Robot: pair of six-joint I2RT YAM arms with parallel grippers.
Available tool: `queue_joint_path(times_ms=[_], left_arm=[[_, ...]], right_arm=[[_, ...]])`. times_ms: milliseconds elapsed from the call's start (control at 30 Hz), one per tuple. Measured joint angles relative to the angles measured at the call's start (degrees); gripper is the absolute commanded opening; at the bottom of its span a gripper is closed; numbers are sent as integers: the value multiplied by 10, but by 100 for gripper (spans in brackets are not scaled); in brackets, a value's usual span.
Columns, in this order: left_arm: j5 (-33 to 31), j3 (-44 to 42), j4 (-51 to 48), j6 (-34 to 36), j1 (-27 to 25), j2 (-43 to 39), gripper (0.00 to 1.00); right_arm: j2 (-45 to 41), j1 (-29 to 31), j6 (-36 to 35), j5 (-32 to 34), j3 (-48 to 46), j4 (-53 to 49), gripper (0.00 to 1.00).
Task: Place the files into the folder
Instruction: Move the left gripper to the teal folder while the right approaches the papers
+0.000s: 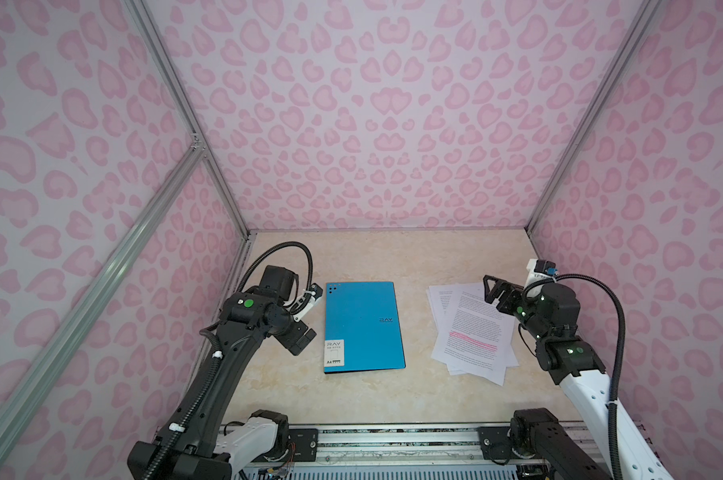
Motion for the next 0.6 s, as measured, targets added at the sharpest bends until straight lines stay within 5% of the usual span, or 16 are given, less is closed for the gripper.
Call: queue_joint_path(times_ms=[333,600], left_arm=[[-78,-86,56,-32,-142,24,97],[-123,-143,143,-36,-250,30,97]], right_arm=[[44,25,24,-44,-15,-144,99],[107,158,54,-47,-27,-174,99]])
